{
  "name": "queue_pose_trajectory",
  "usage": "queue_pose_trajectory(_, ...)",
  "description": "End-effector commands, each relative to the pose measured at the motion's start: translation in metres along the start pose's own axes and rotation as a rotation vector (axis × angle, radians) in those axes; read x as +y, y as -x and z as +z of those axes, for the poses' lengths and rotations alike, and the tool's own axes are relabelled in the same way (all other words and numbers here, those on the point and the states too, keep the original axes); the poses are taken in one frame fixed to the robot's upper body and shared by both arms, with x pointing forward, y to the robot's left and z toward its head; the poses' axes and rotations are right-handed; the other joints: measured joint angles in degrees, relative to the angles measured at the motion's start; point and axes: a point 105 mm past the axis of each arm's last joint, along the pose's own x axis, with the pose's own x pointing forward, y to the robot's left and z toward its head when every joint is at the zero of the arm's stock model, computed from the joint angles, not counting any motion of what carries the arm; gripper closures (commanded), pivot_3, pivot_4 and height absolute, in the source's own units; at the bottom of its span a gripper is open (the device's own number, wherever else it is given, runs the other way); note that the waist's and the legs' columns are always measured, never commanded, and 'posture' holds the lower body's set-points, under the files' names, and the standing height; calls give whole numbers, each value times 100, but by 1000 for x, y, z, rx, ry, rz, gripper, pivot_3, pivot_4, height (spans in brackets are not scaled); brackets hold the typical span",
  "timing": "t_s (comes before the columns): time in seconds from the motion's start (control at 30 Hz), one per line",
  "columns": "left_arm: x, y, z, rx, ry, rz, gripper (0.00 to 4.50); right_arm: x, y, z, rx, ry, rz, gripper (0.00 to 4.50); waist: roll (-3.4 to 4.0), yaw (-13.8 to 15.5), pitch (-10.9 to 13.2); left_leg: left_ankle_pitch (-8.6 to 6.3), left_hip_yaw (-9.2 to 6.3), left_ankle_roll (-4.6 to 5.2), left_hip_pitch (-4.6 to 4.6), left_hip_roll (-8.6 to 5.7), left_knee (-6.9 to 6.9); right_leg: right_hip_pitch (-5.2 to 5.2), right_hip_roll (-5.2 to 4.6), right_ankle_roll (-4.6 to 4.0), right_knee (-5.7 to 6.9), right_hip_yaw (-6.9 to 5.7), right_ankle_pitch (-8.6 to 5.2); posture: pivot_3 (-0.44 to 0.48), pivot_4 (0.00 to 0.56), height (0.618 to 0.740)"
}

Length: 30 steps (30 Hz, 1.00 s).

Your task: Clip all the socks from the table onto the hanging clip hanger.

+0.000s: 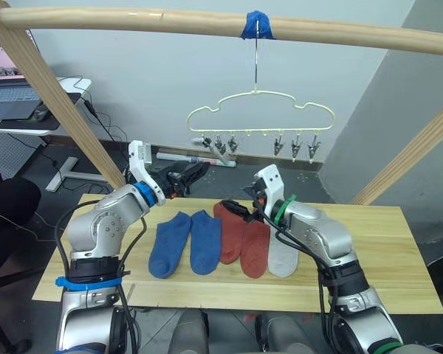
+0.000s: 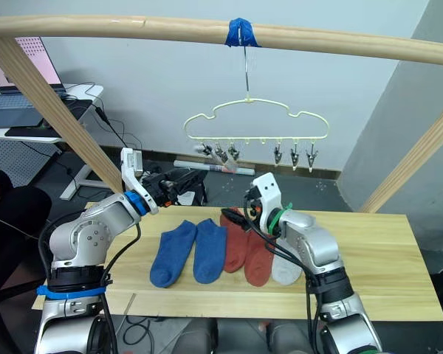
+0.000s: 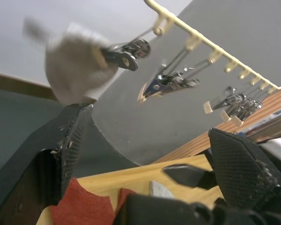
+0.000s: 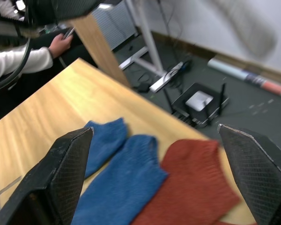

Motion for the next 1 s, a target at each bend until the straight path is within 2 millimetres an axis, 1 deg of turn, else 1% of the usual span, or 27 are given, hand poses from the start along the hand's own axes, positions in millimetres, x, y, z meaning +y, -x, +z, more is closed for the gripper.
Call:
queue_pose_trajectory(0.03,-15,-4,-6,15,-127,-39,0,8,19,27,-121,20,40,18,0,2,0,0,0,0,0,0,0,0,0,0,-2,0,0,26,170,740)
queue_pose_trajectory(0.1,-16,-4,-12,17,-168,-36,0,10,30,33,-163,2,56,18,0,4,0,0,2,0,-1,0,-2,0,-1,0,-5,2,0,24,173,740)
queue_pose_trajectory(0.17,-18,-4,-11,-20,-199,-30,0,13,42,34,-174,47,69,18,0,5,1,0,1,0,-2,1,-2,0,0,0,-5,1,0,18,174,740)
queue_pose_trajectory(0.27,-29,-7,-11,-51,-208,-63,517,10,54,34,-186,77,53,0,-1,2,3,0,1,1,-2,0,0,0,0,0,-3,1,0,15,174,740)
queue_pose_trajectory(0.33,-33,-9,-13,-56,-239,-74,1122,8,59,35,-197,96,39,0,-1,-1,3,0,1,1,-2,0,2,2,0,4,-4,3,-2,12,174,740)
queue_pose_trajectory(0.5,-35,-18,-8,-111,-339,-39,2629,5,62,39,-229,146,25,0,-1,-9,3,0,4,1,0,-1,3,2,2,7,-4,6,-4,4,172,740)
queue_pose_trajectory(0.6,-37,-26,-6,-166,-384,-10,2629,7,62,49,-280,186,38,0,-1,0,3,0,3,1,-1,-2,3,2,2,4,-4,5,-2,0,171,740)
queue_pose_trajectory(0.7,-31,-33,-5,-207,-428,47,2629,13,63,60,-322,216,68,0,-1,1,3,0,4,1,-1,-3,3,3,2,0,-6,7,0,-4,168,740)
queue_pose_trajectory(0.8,-29,-35,-8,-211,-437,57,2629,18,64,68,-353,231,96,0,-1,-8,3,0,3,1,0,-2,4,3,4,0,-3,6,0,-4,168,740)
queue_pose_trajectory(0.87,-27,-36,-8,-219,-437,67,2629,22,64,71,-354,247,119,0,-1,-4,3,0,1,1,-1,-1,3,3,4,0,-3,3,0,-9,166,740)
queue_pose_trajectory(1.0,-22,-39,-8,-231,-446,85,2629,30,64,84,-383,272,155,0,-1,-4,3,0,3,1,-1,-2,4,3,4,0,-3,5,0,-15,166,740)
